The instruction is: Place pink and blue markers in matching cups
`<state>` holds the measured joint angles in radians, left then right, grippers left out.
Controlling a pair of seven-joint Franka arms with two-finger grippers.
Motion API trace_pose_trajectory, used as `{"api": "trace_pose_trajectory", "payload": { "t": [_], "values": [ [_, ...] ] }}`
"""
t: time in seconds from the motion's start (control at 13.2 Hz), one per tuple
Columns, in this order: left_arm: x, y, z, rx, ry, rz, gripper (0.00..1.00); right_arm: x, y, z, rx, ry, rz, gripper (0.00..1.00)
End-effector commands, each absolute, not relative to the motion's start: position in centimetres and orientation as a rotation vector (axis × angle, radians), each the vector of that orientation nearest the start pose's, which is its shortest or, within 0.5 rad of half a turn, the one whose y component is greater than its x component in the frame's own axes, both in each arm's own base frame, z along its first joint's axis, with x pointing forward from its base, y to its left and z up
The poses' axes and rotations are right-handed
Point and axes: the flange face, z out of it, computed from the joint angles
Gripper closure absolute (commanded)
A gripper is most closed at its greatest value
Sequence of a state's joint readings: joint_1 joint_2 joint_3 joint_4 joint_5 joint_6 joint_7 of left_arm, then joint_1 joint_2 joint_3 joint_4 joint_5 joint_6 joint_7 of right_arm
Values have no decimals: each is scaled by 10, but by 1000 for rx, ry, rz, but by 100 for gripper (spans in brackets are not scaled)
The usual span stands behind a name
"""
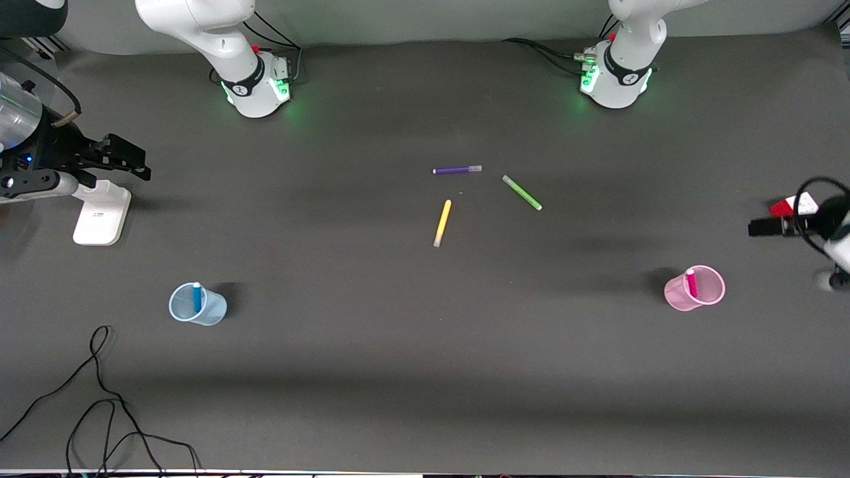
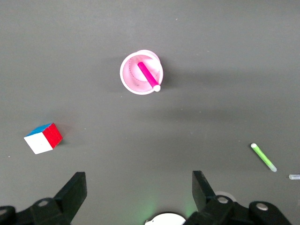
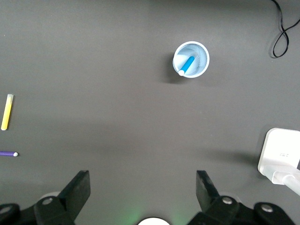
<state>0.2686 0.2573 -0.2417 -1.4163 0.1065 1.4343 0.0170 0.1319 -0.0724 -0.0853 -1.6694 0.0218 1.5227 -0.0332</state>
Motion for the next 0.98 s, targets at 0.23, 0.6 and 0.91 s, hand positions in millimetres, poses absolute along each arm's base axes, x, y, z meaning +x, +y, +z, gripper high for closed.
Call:
{"api": "trace_pose_trajectory", "payload": {
  "t": [0.23,0.6,0.91],
  "values": [
    [546,-13,579,-3089,82,197,0,520,19,623,-3092,-146,133,0],
    [545,-26,593,-3130,103,185,0,489,-3,639,-3025,-87,-59,0],
    [545,-26,592,-3145,99,194,0,484,-2,640,-3007,-89,-55,0]
  ]
}}
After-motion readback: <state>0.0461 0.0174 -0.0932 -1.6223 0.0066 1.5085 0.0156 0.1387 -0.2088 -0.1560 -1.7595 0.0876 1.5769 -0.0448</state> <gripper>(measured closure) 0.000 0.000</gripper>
